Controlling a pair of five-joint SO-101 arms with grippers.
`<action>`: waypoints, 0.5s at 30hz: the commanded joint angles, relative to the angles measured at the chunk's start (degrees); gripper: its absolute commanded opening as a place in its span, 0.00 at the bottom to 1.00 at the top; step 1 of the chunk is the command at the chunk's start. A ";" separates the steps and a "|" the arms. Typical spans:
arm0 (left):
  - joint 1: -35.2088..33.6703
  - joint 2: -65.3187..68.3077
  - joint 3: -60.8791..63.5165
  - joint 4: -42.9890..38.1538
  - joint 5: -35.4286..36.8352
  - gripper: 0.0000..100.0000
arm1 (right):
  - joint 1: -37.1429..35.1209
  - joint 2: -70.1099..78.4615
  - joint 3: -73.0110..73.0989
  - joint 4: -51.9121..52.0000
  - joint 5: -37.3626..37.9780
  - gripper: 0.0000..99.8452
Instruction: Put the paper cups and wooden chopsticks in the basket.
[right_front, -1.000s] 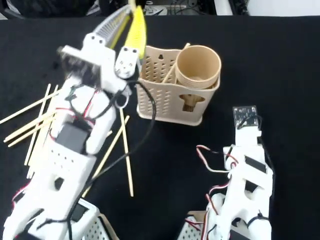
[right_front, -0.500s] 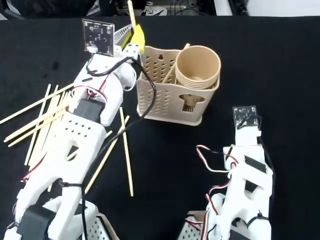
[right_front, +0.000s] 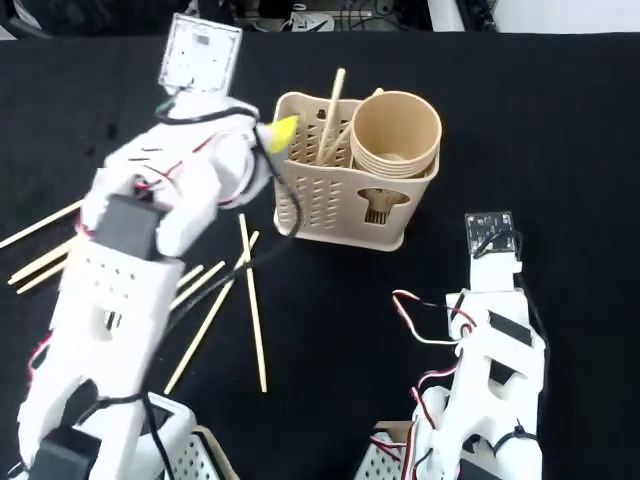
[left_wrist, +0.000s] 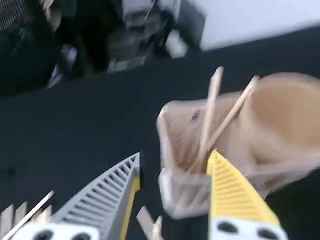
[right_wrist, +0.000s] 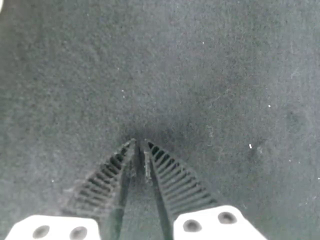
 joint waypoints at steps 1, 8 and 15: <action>-6.55 3.69 -9.19 20.40 -12.04 0.22 | 0.26 -1.19 -0.92 -0.70 -0.62 0.02; -13.05 17.32 -3.91 30.77 -35.08 0.22 | 0.26 -1.19 -0.92 -0.70 -0.62 0.02; -17.98 30.95 3.56 21.71 -43.69 0.19 | 0.26 -1.19 -0.92 -0.70 -0.62 0.02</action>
